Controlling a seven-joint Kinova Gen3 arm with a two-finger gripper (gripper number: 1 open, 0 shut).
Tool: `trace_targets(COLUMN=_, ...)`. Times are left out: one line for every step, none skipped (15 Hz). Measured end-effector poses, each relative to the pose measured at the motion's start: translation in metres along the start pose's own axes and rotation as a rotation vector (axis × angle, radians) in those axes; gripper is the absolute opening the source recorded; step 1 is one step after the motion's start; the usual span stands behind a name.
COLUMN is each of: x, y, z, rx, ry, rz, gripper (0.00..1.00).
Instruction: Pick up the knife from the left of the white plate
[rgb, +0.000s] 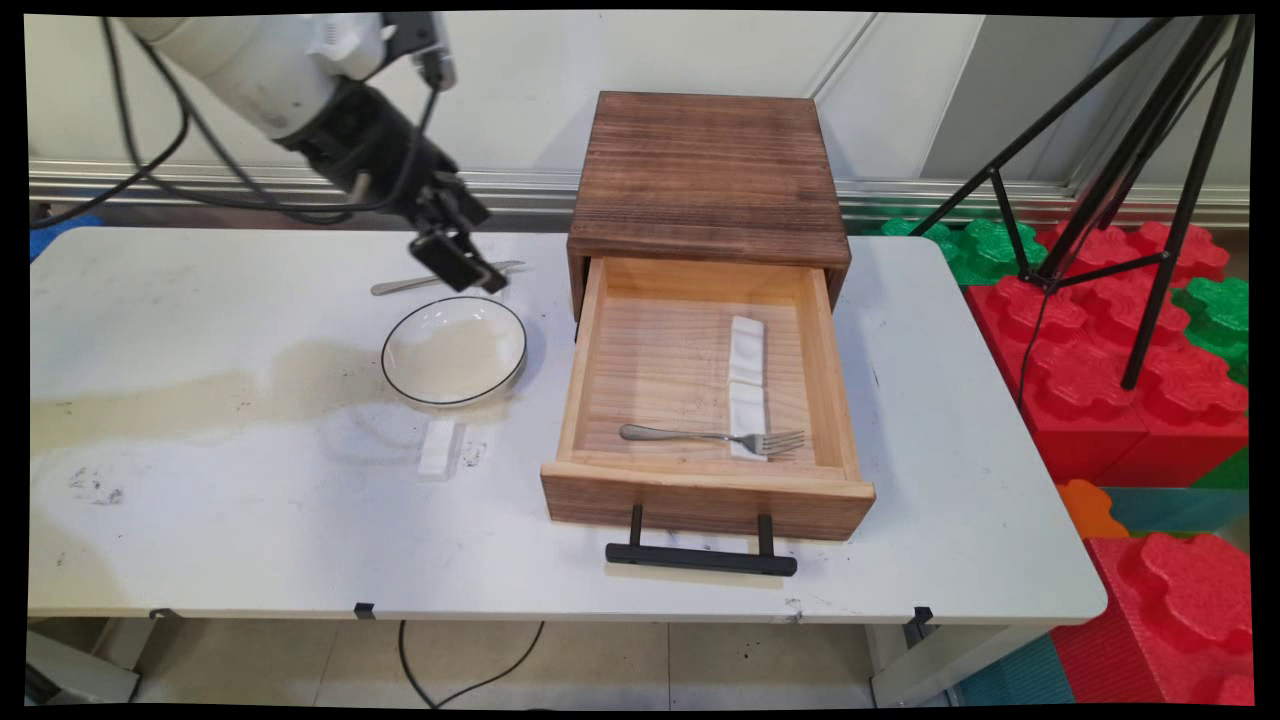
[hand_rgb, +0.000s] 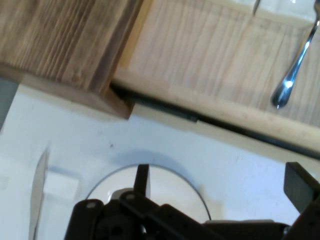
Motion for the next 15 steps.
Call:
trace_targets(x=-0.008, y=0.000, z=-0.005, rx=0.003, ry=-0.007, rz=-0.009, gripper=1.00)
trace_targets(x=-0.013, y=-0.001, z=-0.007, rx=0.005, ry=-0.012, rz=-0.014, gripper=1.00)
trace_targets(x=-0.021, y=-0.001, z=-0.011, rx=0.008, ry=-0.019, rz=-0.022, gripper=1.00)
trace_targets(x=-0.026, y=-0.001, z=-0.014, rx=0.009, ry=-0.024, rz=-0.027, gripper=1.00)
trace_targets(x=-0.031, y=-0.002, z=-0.017, rx=0.011, ry=-0.028, rz=-0.032, gripper=1.00)
trace_targets(x=-0.038, y=-0.002, z=-0.021, rx=0.014, ry=-0.036, rz=-0.039, gripper=1.00)
trace_targets(x=-0.042, y=-0.002, z=-0.023, rx=0.015, ry=-0.040, rz=-0.043, gripper=1.00)
trace_targets(x=-0.049, y=-0.003, z=-0.027, rx=0.018, ry=-0.047, rz=-0.049, gripper=1.00)
trace_targets(x=-0.055, y=-0.004, z=-0.030, rx=0.020, ry=-0.052, rz=-0.055, gripper=1.00)
trace_targets(x=-0.059, y=-0.005, z=-0.032, rx=0.023, ry=-0.056, rz=-0.059, gripper=1.00)
trace_targets(x=-0.063, y=-0.005, z=-0.034, rx=0.025, ry=-0.059, rz=-0.063, gripper=1.00)
trace_targets(x=-0.066, y=-0.006, z=-0.036, rx=0.028, ry=-0.062, rz=-0.067, gripper=1.00)
trace_targets(x=-0.068, y=-0.007, z=-0.037, rx=0.029, ry=-0.065, rz=-0.069, gripper=1.00)
trace_targets(x=-0.071, y=-0.008, z=-0.039, rx=0.031, ry=-0.070, rz=-0.069, gripper=1.00)
trace_targets(x=-0.072, y=-0.009, z=-0.040, rx=0.033, ry=-0.074, rz=-0.067, gripper=1.00)
